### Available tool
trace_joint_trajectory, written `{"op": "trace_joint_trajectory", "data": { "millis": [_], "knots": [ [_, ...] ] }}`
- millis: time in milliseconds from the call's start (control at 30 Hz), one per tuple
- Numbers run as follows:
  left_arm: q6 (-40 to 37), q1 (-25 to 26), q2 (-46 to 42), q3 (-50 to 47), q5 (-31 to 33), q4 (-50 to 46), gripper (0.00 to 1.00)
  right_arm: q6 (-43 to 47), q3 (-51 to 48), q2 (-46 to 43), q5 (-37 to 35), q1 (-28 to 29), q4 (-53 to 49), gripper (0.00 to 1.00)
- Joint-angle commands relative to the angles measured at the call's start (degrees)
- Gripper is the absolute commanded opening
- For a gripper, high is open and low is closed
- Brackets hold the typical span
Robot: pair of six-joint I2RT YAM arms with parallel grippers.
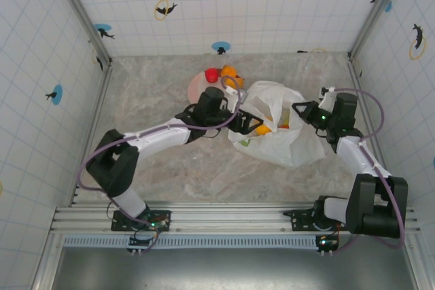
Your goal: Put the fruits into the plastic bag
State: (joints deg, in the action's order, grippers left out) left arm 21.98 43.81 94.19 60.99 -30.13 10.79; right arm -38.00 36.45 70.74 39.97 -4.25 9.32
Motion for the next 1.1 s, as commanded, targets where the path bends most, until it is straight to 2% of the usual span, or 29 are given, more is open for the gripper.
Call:
{"op": "trace_joint_trajectory", "data": {
  "millis": [0, 100, 167, 200, 267, 367, 467, 700, 1067],
  "knots": [
    [-3.1, -3.2, -5.1, -2.2, -7.1, 0.1, 0.98, 0.8, -0.8, 1.0, 1.2, -0.4, 0.0, 0.01],
    [-3.0, -7.3, -8.8, -4.3, -6.6, 0.2, 0.98, 0.8, -0.7, 1.2, 1.3, -0.3, 0.0, 0.01],
    [-1.7, -10.4, -10.8, -6.0, -3.4, 1.1, 0.98, 0.8, -0.9, 1.1, 1.3, -0.3, 0.0, 0.01],
    [-0.7, -11.5, -11.4, -6.6, -0.4, 1.5, 0.98, 0.9, -1.0, 1.1, 1.2, -0.3, 0.0, 0.01],
    [1.9, -13.5, -11.8, -6.8, 10.7, 0.8, 0.98, 0.8, -1.2, 1.1, 1.2, -0.3, 0.2, 0.01],
    [2.1, -14.8, -9.5, -5.6, 24.2, -1.0, 0.98, 0.1, -1.4, 1.2, 1.5, -0.3, 0.7, 0.01],
    [2.6, -16.3, -4.2, -0.9, 30.7, -3.5, 0.98, -0.1, -1.2, 1.1, 1.6, -0.2, 0.8, 0.01],
    [2.8, -18.1, 9.5, 9.8, 33.1, -5.3, 0.97, -0.3, -0.7, 1.2, 1.5, -0.1, 1.1, 0.01],
    [2.5, -18.9, 27.3, 26.6, 32.3, -9.1, 0.97, -0.3, -0.9, 2.2, 2.1, -0.2, 1.8, 0.01]
  ]
}}
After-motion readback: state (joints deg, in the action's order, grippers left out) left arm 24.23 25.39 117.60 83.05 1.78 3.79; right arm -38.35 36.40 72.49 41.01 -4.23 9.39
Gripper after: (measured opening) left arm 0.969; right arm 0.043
